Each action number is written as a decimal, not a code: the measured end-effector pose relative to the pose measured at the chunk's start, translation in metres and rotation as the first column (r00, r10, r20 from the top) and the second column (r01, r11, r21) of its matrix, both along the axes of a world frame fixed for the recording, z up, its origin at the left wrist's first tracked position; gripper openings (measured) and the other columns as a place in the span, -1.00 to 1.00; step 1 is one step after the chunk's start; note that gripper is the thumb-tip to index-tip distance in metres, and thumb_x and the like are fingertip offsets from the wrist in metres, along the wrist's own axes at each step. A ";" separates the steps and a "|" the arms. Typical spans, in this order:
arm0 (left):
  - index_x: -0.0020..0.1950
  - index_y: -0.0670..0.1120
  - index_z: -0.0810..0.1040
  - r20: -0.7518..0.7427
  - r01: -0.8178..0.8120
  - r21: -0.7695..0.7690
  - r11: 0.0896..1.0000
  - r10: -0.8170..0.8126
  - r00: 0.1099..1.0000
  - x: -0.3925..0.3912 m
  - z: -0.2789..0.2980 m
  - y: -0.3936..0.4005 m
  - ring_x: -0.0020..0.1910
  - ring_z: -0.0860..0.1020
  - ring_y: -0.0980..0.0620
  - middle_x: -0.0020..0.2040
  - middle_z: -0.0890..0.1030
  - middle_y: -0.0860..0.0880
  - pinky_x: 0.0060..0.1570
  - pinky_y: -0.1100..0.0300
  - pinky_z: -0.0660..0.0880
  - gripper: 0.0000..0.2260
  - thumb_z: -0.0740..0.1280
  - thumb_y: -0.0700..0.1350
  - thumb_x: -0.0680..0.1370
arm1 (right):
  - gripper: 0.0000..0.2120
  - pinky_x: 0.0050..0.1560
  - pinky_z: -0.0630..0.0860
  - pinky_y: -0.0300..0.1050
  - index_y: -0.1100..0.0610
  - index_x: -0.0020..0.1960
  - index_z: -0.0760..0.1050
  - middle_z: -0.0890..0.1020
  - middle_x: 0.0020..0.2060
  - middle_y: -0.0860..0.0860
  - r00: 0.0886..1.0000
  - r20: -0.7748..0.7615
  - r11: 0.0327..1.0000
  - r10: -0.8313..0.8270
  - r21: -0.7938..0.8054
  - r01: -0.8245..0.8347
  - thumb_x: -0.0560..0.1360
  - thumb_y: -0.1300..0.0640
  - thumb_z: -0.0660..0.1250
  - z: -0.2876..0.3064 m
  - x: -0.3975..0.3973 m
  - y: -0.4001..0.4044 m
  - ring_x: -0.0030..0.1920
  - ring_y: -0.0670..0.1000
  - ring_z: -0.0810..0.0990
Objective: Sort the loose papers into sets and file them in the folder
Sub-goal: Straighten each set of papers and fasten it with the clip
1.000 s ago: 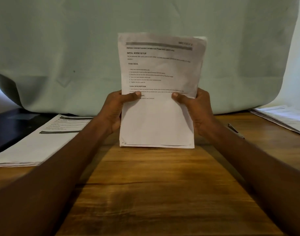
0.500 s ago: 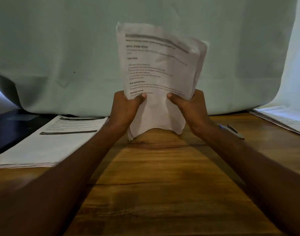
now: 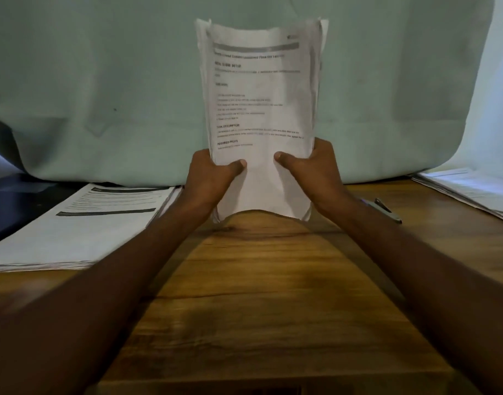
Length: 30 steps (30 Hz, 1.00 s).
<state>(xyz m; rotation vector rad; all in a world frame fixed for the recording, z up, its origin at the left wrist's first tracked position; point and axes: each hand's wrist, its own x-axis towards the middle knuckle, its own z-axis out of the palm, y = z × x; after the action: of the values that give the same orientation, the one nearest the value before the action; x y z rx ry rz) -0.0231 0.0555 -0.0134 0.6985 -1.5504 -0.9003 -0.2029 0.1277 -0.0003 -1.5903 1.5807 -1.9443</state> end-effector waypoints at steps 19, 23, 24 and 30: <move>0.42 -0.16 0.51 0.173 -0.101 0.048 0.994 0.091 0.981 -0.002 -0.013 0.002 0.12 0.63 -0.05 0.21 0.64 -0.11 0.10 0.08 0.59 -0.56 0.46 -0.05 0.59 | -0.65 -0.11 0.56 -0.25 0.05 0.15 0.49 0.62 -0.09 -0.11 0.989 0.125 0.971 0.082 0.214 -0.108 0.45 0.18 0.56 -0.017 -0.017 -0.009 -0.09 -0.11 0.61; 0.27 -0.16 0.64 0.027 0.039 0.052 0.998 -0.040 0.999 0.017 0.020 0.001 -0.10 0.72 0.06 0.02 0.73 0.01 -0.20 0.25 0.62 -0.69 0.49 -0.10 0.55 | -0.47 0.29 0.57 0.06 0.20 0.34 0.55 0.71 0.14 0.08 0.931 0.236 0.874 0.277 0.341 -0.346 0.40 0.31 0.57 -0.002 -0.034 -0.002 0.15 0.08 0.69; 0.25 -0.16 0.66 -0.011 0.076 0.059 0.995 -0.076 0.997 0.025 0.027 -0.002 -0.07 0.73 0.04 0.04 0.74 -0.03 -0.17 0.23 0.64 -0.74 0.47 -0.14 0.57 | -0.49 0.32 0.55 0.12 0.22 0.34 0.56 0.70 0.16 0.11 0.910 0.266 0.826 0.316 0.395 -0.403 0.41 0.35 0.54 -0.001 -0.038 -0.001 0.17 0.12 0.69; 0.07 -0.17 0.69 -0.031 -0.009 0.184 0.983 0.015 0.999 0.040 0.013 -0.027 0.03 0.72 -0.13 0.03 0.74 -0.11 0.11 -0.09 0.65 -0.90 0.38 -0.21 0.63 | -0.50 0.33 0.51 0.22 0.25 0.41 0.49 0.64 0.27 0.19 0.814 0.374 0.591 0.445 0.561 -0.580 0.48 0.39 0.41 -0.014 -0.044 -0.002 0.27 0.22 0.62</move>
<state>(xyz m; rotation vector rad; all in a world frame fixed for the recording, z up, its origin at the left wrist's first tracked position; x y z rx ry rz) 0.0169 0.0285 -0.0007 0.8200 -1.4454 -1.0497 -0.2464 0.1255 -0.0143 -1.2873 1.2912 -1.0162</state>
